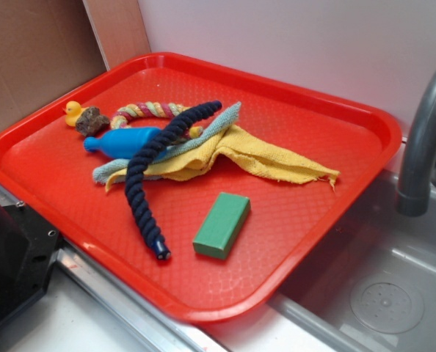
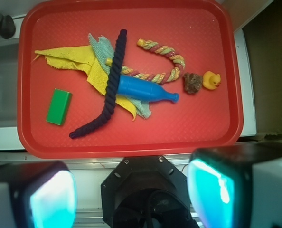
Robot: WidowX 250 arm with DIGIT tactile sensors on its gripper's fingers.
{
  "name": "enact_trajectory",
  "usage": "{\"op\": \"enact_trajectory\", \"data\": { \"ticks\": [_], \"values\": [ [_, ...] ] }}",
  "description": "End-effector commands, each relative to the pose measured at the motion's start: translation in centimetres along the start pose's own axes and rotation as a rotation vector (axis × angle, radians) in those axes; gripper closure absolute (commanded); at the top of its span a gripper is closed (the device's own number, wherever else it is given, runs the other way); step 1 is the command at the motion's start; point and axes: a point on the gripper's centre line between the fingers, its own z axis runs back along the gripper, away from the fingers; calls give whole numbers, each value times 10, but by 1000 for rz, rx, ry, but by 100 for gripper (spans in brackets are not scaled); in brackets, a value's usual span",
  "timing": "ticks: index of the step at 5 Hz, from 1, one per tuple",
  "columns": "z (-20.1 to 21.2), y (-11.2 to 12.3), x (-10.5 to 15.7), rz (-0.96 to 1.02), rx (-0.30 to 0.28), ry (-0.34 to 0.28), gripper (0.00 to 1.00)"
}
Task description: Grab the yellow duck.
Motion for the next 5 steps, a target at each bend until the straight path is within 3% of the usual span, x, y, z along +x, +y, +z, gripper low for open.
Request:
{"op": "enact_trajectory", "data": {
  "ticks": [1,2,4,5],
  "values": [
    [0,0,0,0,0,0,0],
    [-28,39,17,187,12,3,0],
    [-80,95,45,619,26,-24,0],
    [-112,121,56,858,104,-85,0]
  ]
}}
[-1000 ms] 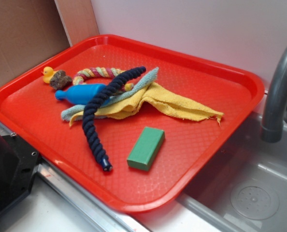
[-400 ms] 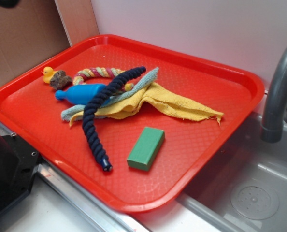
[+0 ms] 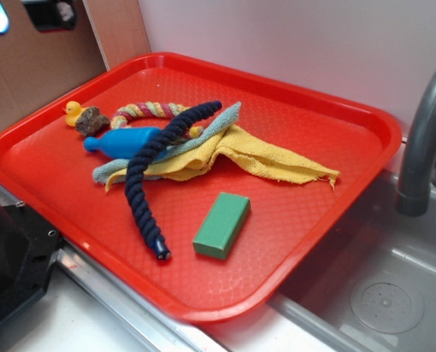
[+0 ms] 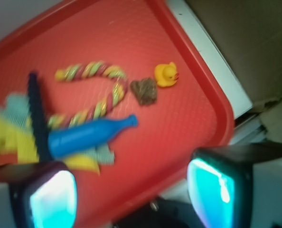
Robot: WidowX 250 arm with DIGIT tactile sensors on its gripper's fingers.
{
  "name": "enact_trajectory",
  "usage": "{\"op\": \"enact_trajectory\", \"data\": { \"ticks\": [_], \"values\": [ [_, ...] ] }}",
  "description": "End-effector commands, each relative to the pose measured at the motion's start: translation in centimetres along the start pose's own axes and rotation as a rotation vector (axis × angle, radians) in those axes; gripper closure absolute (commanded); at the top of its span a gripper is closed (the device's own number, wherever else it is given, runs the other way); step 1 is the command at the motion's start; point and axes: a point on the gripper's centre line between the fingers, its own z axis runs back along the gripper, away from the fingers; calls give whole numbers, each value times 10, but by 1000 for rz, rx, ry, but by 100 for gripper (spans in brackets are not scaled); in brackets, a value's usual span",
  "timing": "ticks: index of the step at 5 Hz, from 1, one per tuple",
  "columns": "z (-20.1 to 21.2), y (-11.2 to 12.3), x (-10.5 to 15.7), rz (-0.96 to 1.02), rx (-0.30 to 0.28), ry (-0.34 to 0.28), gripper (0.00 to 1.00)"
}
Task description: Grab the yellow duck.
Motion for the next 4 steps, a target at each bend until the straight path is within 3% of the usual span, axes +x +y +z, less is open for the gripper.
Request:
{"op": "enact_trajectory", "data": {
  "ticks": [1,3,4],
  "values": [
    [-48,37,37,376,62,-72,0],
    [-92,58,49,377,142,-28,0],
    [-108,57,60,353,122,-26,0]
  ]
}}
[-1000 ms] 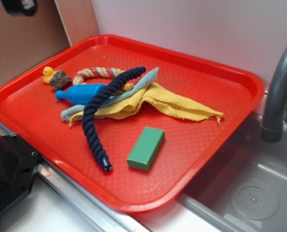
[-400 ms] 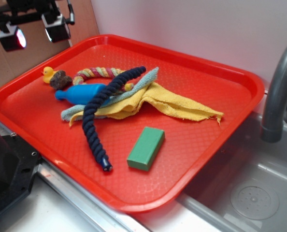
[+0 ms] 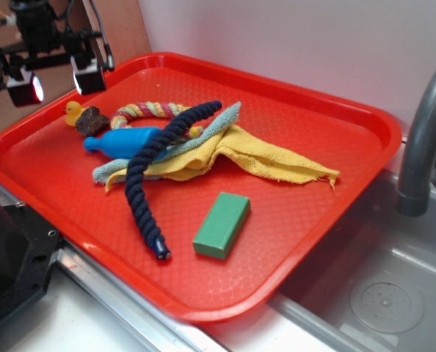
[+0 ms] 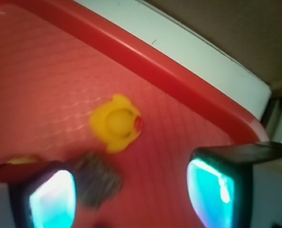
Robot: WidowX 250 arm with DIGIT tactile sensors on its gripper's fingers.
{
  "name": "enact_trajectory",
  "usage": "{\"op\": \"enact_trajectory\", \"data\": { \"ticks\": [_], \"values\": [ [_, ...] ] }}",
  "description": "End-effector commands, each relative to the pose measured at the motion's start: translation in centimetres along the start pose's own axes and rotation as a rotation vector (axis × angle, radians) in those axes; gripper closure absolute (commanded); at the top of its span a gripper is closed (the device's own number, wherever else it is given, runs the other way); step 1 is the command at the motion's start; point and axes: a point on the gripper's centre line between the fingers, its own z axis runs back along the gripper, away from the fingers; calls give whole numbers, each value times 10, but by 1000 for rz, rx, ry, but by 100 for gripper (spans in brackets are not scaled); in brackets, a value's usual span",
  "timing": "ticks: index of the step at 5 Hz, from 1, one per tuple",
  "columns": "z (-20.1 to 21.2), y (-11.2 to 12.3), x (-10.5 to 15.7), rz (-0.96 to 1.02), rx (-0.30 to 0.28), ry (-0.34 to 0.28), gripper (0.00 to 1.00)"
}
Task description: Grab the yellow duck.
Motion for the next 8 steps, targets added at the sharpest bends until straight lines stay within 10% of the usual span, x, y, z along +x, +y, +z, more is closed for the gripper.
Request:
{"op": "enact_trajectory", "data": {
  "ticks": [1,2,3,5,6,8],
  "values": [
    [-14,-4,20,-25,-59,-42,0],
    [-26,-11,21,-38,-38,-35,0],
    [-26,-9,18,-81,-28,-30,100],
    [54,15,-23,-400,-136,-4,100],
    [107,20,-58,-494,-48,-16,100],
    [205,-14,-100,-859,-94,15,100]
  ]
}}
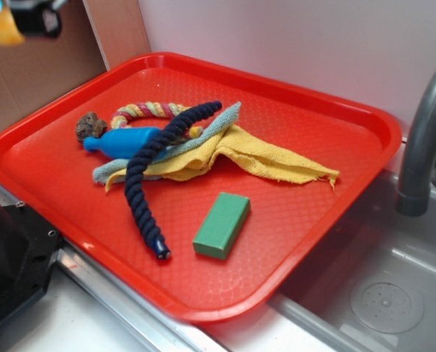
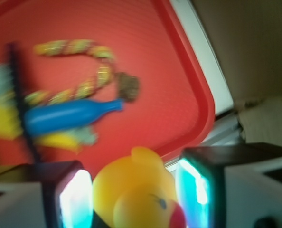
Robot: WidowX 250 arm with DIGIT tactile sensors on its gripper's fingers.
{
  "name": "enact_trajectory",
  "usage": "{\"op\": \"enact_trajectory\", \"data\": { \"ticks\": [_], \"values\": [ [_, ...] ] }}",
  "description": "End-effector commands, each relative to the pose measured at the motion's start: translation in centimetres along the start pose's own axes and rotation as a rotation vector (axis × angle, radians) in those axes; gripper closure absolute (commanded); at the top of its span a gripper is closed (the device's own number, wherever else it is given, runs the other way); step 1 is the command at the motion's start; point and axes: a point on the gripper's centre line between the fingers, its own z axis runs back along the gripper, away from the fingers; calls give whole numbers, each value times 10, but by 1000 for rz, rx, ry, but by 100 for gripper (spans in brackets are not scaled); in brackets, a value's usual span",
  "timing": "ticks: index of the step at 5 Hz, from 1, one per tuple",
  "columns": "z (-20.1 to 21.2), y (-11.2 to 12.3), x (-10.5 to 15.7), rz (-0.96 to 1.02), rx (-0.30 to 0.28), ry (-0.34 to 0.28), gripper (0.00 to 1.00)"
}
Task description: Grab the yellow duck.
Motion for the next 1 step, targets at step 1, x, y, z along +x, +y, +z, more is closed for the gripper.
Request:
{"op": "enact_trajectory", "data": {
  "ticks": [1],
  "values": [
    [66,-23,-3,-237,-53,-62,100]
  ]
}}
